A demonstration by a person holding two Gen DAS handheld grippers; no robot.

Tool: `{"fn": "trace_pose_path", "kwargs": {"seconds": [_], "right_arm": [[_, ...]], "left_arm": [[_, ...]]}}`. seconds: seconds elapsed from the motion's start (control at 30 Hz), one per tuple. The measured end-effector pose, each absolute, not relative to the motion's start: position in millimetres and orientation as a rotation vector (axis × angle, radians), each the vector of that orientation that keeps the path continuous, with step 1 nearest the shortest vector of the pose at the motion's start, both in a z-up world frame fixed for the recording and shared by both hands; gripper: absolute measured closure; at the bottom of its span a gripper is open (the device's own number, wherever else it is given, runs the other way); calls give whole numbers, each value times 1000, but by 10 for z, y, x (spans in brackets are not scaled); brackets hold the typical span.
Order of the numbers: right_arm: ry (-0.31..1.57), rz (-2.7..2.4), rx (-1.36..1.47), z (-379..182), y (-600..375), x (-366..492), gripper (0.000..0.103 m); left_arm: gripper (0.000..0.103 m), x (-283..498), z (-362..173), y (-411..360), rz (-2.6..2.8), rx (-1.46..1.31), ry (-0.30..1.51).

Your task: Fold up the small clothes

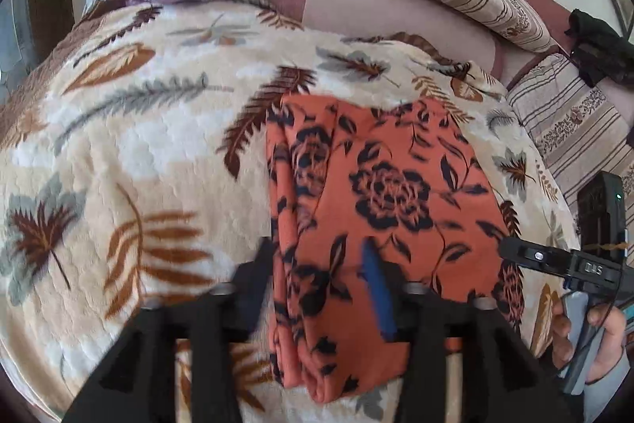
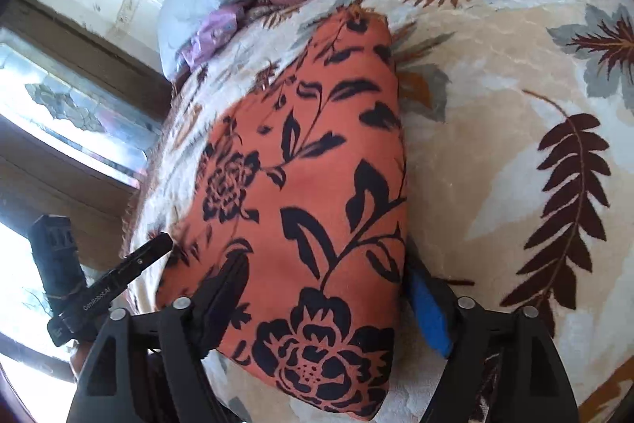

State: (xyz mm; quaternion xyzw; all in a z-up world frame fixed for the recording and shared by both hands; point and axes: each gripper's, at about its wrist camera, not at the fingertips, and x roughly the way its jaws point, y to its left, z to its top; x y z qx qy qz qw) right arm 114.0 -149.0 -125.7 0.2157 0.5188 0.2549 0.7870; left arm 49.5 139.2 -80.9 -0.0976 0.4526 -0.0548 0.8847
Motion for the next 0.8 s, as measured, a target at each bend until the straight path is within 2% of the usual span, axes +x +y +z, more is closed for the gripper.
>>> {"fn": "trace_pose_path", "kwargs": {"seconds": [0.17,0.2,0.23,0.27,0.3,0.4,0.57,0.63,0.7,0.8], "right_arm": [[1100,538,489,-1223,-1564,1273,19],[1101,536,496,-1236,-1575,1310,19],[1105,536,509,-1255,-1585,1343,19],[1110,536,517,-1267,-1599,1361,19],[1122,538,524,-1298,-1600,1391,19],[1138,557,512,-1296,-1608,1406,19],[1130,530,527,-1338,-1682,1477,19],[1139,526,570,-1354,-1721,1490,19],[1119,535,568,-1293,-1729,1476,19],[1102,542,560,-1216,-1708,1492,17]], "left_arm": [[43,1035,-943,1337,-125,-259,1004],[51,1126,-1037,1336,-105,-260,1043],[66,1207,-1160,1336,-121,-271,1093],[75,1236,-1238,1358,-148,-301,1116],[93,1216,-1220,1399,-143,-316,1101],[93,1040,-988,1493,-122,-281,1012],[90,1119,-1295,1575,-116,-308,1073],[86,1123,-1237,1613,-106,-335,1076],[77,1096,-1180,1561,-85,-277,1064],[74,1014,-1107,1479,-63,-231,1051]]}}
